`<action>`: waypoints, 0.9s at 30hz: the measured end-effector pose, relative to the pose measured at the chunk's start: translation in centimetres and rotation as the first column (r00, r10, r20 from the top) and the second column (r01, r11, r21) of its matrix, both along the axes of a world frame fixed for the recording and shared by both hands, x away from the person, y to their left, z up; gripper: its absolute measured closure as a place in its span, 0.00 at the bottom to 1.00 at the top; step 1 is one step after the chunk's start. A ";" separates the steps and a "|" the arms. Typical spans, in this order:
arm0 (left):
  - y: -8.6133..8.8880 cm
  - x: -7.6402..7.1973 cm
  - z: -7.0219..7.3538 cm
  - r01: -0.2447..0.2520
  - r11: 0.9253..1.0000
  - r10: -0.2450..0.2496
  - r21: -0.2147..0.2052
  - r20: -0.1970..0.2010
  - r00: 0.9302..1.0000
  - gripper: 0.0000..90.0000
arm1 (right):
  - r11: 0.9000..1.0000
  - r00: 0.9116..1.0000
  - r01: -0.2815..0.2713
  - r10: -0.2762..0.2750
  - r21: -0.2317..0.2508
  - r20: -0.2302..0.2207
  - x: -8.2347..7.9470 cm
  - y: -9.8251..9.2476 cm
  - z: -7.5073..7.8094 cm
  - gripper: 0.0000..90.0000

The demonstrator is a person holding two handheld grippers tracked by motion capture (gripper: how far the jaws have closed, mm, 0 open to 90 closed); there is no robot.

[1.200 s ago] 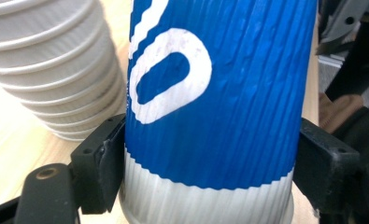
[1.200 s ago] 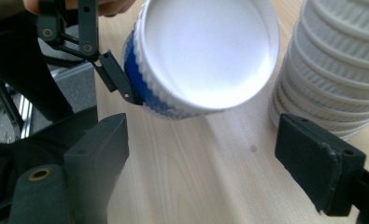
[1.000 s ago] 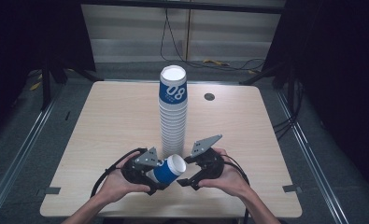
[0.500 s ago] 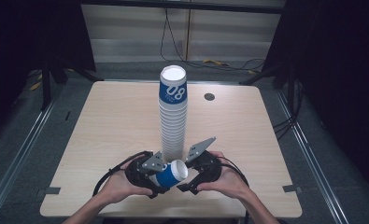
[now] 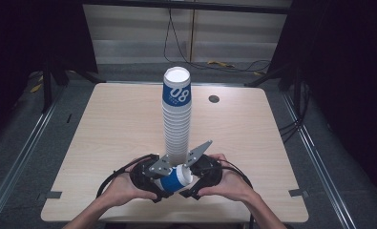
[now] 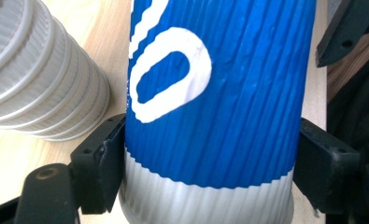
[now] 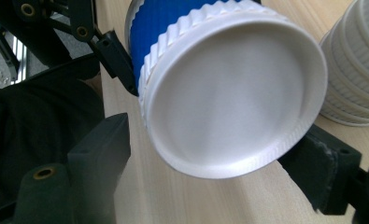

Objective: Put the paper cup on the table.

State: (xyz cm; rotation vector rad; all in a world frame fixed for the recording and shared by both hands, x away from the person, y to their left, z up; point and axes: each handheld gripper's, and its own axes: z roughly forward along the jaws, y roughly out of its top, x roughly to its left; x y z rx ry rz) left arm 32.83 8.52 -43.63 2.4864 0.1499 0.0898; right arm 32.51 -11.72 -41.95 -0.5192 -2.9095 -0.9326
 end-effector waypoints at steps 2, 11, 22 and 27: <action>-0.1 -0.1 -0.1 0.014 1.000 -0.014 0.024 0.008 1.000 0.23 | 1.000 1.000 -0.009 0.009 -0.011 -0.005 0.2 0.1 0.0 0.21; -1.0 -0.7 0.6 0.055 0.998 -0.057 0.040 0.032 0.998 0.23 | 1.000 1.000 -0.031 0.031 -0.006 -0.007 0.0 0.7 0.5 0.28; -1.2 -1.0 -0.2 0.075 0.996 -0.077 0.058 0.031 0.997 0.23 | 0.999 0.998 -0.048 0.049 0.012 -0.042 0.2 0.6 0.4 0.31; -0.7 -0.9 0.1 0.081 0.997 -0.081 0.018 0.022 0.996 0.22 | 0.998 0.998 -0.050 0.051 0.041 -0.034 0.2 0.3 0.7 0.32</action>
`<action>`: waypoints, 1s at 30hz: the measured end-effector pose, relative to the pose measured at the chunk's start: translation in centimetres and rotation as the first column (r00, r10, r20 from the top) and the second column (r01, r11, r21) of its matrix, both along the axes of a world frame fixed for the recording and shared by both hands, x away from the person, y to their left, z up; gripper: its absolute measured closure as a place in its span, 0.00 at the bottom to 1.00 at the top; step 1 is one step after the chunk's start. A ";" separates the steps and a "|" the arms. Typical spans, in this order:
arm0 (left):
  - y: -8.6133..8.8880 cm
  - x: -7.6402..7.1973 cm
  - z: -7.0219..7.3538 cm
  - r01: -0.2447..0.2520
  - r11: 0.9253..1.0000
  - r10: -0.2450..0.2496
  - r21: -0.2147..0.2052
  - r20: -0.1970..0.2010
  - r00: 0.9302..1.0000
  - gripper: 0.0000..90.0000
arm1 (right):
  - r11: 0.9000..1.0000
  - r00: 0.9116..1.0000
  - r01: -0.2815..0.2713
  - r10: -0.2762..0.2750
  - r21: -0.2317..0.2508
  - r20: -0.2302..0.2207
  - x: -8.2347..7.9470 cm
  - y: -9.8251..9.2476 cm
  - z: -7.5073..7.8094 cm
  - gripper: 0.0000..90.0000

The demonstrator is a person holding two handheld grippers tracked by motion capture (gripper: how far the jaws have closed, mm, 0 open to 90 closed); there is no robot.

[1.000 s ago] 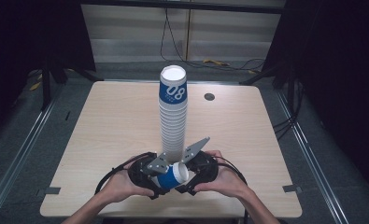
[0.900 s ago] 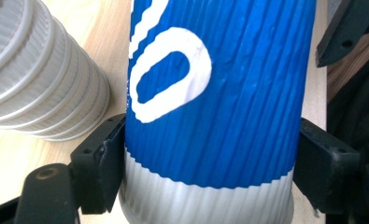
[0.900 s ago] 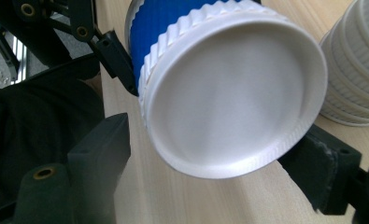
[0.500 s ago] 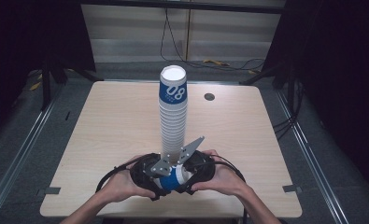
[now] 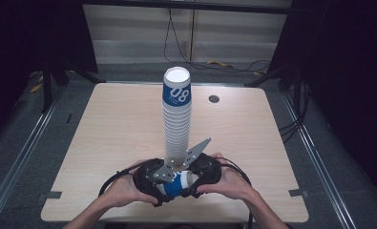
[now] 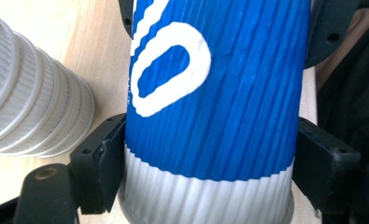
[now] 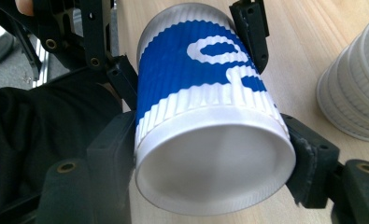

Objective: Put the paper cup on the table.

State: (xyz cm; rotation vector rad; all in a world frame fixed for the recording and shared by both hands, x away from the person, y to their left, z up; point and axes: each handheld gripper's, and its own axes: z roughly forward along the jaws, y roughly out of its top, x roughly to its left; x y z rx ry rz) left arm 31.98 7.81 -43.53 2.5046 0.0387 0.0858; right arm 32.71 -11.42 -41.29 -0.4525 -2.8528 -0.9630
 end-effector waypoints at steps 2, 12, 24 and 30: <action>0.2 0.0 -0.2 0.000 1.000 0.000 -0.008 -0.005 1.000 0.22 | 1.000 1.000 -0.001 0.001 0.003 -0.001 -0.1 0.0 0.0 0.32; 0.7 0.2 -0.4 -0.019 0.996 0.017 -0.088 -0.025 1.000 0.19 | 1.000 1.000 0.004 -0.004 0.001 0.009 -0.1 -0.1 -0.2 0.32; 2.1 1.0 0.5 -0.087 0.971 0.074 -0.224 -0.067 0.995 0.18 | 0.998 0.998 0.062 -0.062 0.001 0.019 -0.3 -1.5 -0.2 0.32; 2.9 1.3 0.9 -0.126 0.949 0.108 -0.290 -0.076 0.991 0.18 | 0.996 0.995 0.092 -0.093 0.018 0.028 -0.1 -2.1 -0.2 0.32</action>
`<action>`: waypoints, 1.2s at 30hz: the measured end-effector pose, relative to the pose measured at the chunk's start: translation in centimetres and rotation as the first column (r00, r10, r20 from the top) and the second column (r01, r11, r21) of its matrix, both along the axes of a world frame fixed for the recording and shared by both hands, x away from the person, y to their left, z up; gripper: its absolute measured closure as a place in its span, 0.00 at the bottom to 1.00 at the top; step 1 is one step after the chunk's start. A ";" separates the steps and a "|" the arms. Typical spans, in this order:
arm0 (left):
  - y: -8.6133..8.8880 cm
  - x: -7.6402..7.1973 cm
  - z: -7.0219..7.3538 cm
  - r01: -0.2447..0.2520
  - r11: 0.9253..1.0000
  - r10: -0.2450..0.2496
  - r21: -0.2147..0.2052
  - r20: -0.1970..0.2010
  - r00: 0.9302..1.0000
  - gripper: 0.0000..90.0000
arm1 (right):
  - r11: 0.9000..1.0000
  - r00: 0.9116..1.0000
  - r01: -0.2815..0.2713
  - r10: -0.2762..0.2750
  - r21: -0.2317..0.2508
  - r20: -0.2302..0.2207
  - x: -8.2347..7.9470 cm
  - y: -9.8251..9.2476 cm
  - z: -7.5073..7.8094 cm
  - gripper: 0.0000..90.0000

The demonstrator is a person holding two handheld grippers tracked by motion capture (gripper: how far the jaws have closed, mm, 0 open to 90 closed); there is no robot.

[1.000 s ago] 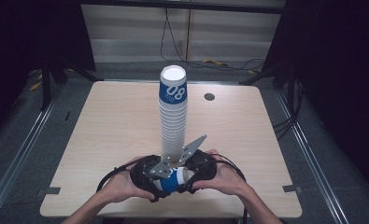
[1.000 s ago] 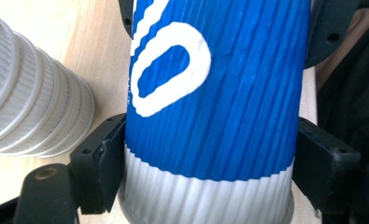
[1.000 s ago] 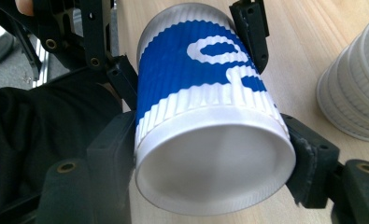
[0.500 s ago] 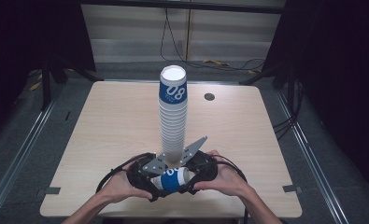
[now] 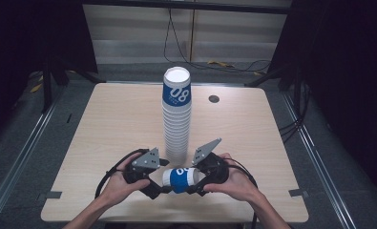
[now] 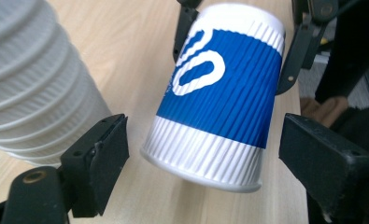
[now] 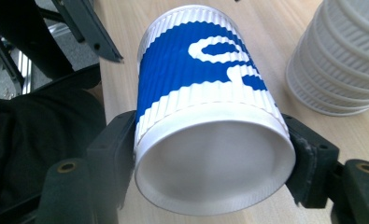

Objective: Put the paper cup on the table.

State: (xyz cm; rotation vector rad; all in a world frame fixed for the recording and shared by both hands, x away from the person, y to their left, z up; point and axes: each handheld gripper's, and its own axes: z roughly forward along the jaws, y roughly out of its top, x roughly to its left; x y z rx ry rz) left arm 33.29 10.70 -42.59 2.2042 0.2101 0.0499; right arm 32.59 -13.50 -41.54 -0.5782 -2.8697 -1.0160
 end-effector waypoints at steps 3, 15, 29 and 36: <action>0.5 0.1 0.1 -0.023 1.000 0.023 -0.010 0.009 1.000 0.17 | 1.000 1.000 0.015 -0.015 0.003 0.008 -0.1 -0.2 0.0 0.32; 2.1 0.6 0.1 -0.105 0.990 0.101 -0.091 -0.052 0.994 0.17 | 0.996 0.997 0.074 -0.076 0.052 0.033 0.0 -0.9 -0.6 0.31; 2.5 0.9 -0.1 -0.117 0.979 0.107 -0.165 -0.070 0.992 0.17 | 0.969 0.988 0.150 -0.154 0.196 0.009 0.5 -2.7 -1.3 0.31; 3.1 1.0 0.0 -0.126 0.963 0.114 -0.237 -0.065 0.991 0.18 | 0.958 0.987 0.155 -0.159 0.240 -0.004 0.5 -3.0 -1.2 0.31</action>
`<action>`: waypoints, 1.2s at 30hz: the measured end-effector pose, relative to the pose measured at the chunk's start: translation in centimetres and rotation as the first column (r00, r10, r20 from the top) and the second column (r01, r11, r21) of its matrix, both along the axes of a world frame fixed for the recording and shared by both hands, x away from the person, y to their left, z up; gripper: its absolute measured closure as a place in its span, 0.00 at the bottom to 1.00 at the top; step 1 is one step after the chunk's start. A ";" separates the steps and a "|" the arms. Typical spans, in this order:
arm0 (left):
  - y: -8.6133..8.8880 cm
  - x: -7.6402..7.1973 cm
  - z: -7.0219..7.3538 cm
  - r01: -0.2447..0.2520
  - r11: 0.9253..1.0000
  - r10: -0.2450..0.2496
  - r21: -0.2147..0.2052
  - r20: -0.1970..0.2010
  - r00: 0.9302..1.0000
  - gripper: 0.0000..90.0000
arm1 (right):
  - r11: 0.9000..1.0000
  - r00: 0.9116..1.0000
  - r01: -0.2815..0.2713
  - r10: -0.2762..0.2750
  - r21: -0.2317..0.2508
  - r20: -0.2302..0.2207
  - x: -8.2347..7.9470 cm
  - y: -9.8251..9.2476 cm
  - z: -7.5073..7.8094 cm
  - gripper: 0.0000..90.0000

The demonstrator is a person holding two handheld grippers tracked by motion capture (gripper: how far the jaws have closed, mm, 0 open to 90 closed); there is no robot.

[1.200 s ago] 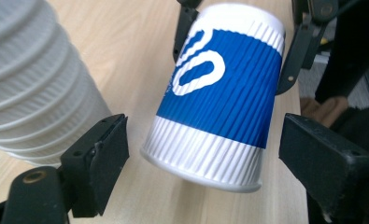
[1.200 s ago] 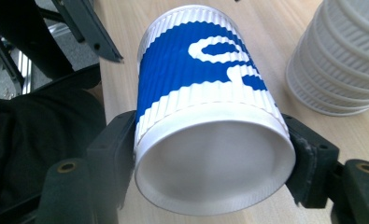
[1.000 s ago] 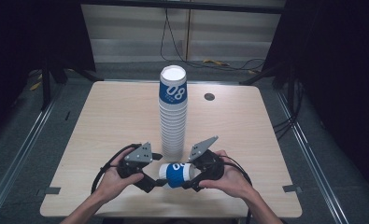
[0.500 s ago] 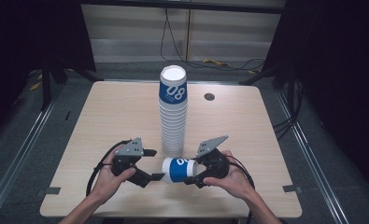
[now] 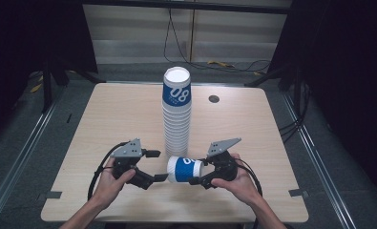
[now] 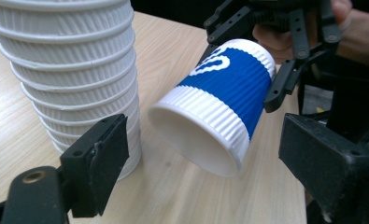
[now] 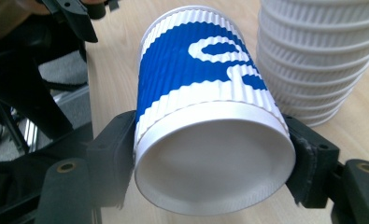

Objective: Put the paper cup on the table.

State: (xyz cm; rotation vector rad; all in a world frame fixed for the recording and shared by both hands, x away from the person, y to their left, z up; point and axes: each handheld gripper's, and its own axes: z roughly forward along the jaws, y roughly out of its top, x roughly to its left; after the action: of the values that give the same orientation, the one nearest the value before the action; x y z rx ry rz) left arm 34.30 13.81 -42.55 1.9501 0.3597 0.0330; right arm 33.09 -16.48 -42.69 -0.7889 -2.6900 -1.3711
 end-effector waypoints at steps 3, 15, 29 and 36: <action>0.1 0.0 0.0 -0.010 1.000 0.010 -0.017 -0.009 1.000 0.17 | 0.999 1.000 0.002 -0.003 0.037 0.007 0.1 -0.3 0.0 0.31; 0.5 0.1 0.1 -0.033 0.994 0.030 -0.109 -0.032 0.999 0.17 | 0.986 0.999 -0.029 0.023 0.162 0.037 0.0 -0.4 0.1 0.32; 0.3 -0.1 0.0 -0.004 0.991 0.001 -0.131 -0.022 1.000 0.16 | 0.967 0.996 -0.076 0.061 0.241 0.071 -0.4 0.0 0.2 0.32; -0.2 0.0 -0.1 -0.006 0.990 0.001 -0.140 -0.040 0.999 0.02 | 0.947 0.994 -0.089 0.065 0.310 0.088 -0.5 -0.2 0.4 0.32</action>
State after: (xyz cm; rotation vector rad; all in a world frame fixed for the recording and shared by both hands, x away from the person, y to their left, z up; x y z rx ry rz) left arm 34.28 13.60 -42.62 1.8129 0.3820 -0.0285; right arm 32.55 -16.65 -42.28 -0.6063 -2.4294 -1.7805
